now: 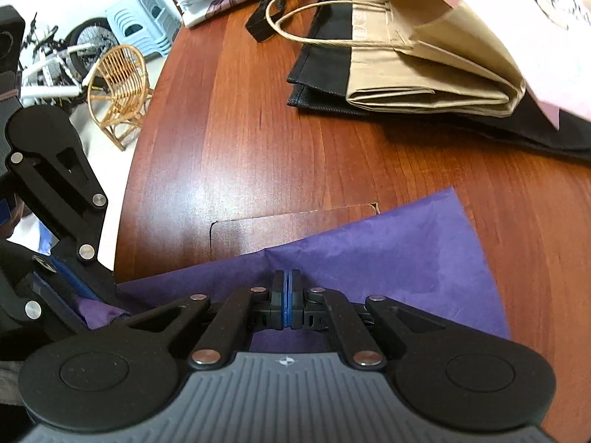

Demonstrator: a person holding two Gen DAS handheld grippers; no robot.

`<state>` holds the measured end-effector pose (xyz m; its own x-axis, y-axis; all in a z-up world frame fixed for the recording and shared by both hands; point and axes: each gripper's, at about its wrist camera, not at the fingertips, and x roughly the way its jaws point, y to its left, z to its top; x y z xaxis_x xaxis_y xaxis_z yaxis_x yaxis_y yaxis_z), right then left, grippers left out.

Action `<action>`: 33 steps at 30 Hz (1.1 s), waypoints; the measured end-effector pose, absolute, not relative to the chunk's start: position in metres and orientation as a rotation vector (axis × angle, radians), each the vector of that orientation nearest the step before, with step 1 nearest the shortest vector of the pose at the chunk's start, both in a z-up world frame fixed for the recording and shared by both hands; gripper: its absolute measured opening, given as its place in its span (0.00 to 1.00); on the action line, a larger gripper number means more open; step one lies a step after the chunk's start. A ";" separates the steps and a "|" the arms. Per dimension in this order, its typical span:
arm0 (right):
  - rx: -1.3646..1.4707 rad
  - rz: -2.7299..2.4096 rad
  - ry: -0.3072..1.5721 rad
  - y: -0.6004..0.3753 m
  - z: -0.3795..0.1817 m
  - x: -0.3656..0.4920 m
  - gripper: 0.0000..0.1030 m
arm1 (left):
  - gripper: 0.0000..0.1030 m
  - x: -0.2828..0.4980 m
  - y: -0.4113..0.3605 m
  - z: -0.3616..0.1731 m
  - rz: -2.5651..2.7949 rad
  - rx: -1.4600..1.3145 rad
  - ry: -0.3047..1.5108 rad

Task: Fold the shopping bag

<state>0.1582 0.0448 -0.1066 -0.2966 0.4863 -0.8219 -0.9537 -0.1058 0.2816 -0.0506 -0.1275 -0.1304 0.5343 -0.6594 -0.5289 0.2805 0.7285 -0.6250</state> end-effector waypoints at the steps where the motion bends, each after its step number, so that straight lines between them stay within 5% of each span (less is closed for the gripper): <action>1: -0.667 1.657 1.010 0.046 -0.107 0.160 0.01 | 0.10 -0.048 -0.127 -0.130 -0.593 -0.520 0.833; 17: -0.532 1.730 1.172 0.059 -0.122 0.188 0.00 | 0.09 -0.029 -0.102 -0.135 -0.586 -0.706 0.838; 30: -0.406 1.565 1.130 -0.011 -0.105 0.200 0.03 | 0.08 -0.029 -0.098 -0.134 -0.590 -0.727 0.848; 33: -0.399 1.530 1.122 -0.039 -0.097 0.198 0.14 | 0.08 -0.030 -0.098 -0.133 -0.587 -0.724 0.844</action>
<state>0.1978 -0.0393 -0.0972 -0.3027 0.5742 -0.7607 -0.8980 0.0954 0.4294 -0.0302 -0.0979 -0.1331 0.5378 -0.7115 -0.4521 0.1768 0.6196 -0.7648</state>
